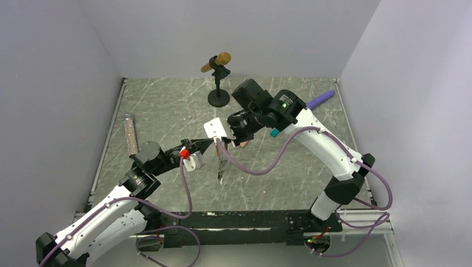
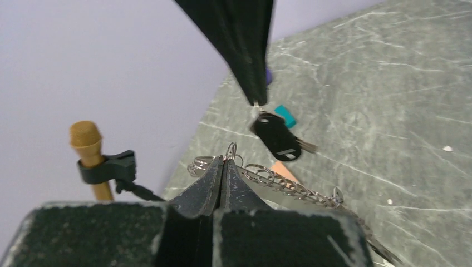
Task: Put the keys on the keyring
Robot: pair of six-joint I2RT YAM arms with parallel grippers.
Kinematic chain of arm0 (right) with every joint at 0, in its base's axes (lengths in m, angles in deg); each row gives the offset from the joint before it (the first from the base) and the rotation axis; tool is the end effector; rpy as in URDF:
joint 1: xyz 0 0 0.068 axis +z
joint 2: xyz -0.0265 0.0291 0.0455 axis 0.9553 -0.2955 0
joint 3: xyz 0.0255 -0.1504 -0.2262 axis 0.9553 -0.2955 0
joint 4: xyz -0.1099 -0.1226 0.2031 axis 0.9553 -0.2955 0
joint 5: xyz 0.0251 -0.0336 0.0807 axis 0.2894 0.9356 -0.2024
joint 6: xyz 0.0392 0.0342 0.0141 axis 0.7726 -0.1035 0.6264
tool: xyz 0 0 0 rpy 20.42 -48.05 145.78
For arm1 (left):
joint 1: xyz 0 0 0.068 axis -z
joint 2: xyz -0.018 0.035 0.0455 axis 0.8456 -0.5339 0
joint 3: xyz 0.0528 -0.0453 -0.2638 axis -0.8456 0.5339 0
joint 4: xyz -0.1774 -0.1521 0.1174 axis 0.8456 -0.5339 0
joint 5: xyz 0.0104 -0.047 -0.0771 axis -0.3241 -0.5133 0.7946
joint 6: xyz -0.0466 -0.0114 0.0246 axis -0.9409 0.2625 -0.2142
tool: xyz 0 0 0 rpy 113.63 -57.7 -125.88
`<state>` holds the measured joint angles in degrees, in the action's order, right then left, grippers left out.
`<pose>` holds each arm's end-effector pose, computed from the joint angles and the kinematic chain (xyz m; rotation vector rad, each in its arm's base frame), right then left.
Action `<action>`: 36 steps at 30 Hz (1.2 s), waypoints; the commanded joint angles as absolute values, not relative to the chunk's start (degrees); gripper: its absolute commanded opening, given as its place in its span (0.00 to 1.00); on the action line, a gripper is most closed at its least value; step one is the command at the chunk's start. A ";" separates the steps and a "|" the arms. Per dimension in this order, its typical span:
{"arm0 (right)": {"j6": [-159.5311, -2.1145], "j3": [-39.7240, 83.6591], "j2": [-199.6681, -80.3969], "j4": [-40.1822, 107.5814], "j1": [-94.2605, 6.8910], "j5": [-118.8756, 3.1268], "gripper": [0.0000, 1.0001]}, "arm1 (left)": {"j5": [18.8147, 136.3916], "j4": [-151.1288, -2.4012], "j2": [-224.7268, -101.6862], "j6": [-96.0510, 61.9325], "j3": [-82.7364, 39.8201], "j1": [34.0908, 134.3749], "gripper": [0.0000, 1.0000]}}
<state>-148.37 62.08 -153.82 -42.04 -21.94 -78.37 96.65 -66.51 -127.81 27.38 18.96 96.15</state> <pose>0.1824 0.2508 0.4331 -2.1340 1.2194 0.5462 0.1264 -0.1210 0.3149 1.1711 0.9734 -0.4342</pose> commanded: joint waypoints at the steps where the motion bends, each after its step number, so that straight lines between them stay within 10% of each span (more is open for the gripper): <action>1: -144.32 55.30 -147.02 -29.76 -18.47 -65.10 0.00 | 89.09 -66.38 -124.56 30.65 16.72 97.02 0.00; 36: -139.77 46.55 -143.80 -19.93 -14.32 -57.97 0.00 | 77.70 -65.98 -124.18 27.66 17.31 104.99 0.00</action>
<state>-140.91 45.75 -145.08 -22.37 -14.62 -58.20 78.36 -71.82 -124.92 29.76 18.48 104.23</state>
